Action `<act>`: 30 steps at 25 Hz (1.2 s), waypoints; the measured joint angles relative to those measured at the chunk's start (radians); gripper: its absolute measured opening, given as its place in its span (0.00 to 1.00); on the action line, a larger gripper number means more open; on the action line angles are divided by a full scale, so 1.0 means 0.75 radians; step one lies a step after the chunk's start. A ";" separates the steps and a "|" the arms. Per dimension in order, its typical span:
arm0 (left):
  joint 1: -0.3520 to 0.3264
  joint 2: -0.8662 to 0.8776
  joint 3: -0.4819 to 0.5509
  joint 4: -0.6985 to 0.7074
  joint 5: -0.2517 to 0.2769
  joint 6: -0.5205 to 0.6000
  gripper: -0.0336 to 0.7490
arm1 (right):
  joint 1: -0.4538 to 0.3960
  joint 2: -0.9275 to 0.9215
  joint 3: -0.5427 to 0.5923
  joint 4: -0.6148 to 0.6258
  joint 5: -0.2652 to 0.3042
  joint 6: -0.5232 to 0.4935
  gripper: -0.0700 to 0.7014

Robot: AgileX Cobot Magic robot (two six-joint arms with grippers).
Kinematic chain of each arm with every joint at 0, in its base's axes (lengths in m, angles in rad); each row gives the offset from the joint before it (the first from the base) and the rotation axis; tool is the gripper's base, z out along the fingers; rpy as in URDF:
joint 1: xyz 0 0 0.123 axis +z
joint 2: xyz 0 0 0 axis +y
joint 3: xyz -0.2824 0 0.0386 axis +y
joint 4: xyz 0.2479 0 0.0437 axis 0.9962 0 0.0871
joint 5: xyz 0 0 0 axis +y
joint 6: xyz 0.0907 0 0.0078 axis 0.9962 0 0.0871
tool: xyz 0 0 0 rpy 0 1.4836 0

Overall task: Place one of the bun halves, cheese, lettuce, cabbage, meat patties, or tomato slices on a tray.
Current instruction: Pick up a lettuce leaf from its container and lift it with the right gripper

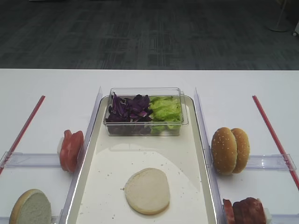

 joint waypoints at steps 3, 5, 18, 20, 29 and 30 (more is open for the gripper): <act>0.000 0.000 0.000 0.000 0.000 0.000 0.65 | 0.000 0.000 0.000 0.000 0.000 0.000 0.80; 0.000 0.000 0.000 0.000 0.000 0.000 0.65 | 0.000 0.000 0.000 0.000 0.000 0.000 0.80; 0.000 0.000 0.000 0.011 0.000 0.000 0.65 | 0.004 0.248 -0.003 0.018 -0.022 0.017 0.80; 0.000 0.000 0.000 0.020 0.000 0.000 0.65 | 0.011 0.287 -0.019 0.018 -0.022 0.017 0.80; 0.000 0.000 0.000 0.025 0.000 0.000 0.65 | 0.055 0.524 -0.187 0.018 0.007 0.058 0.80; 0.000 0.000 0.000 0.025 0.000 0.000 0.65 | 0.065 0.563 -0.205 0.018 0.022 0.058 0.80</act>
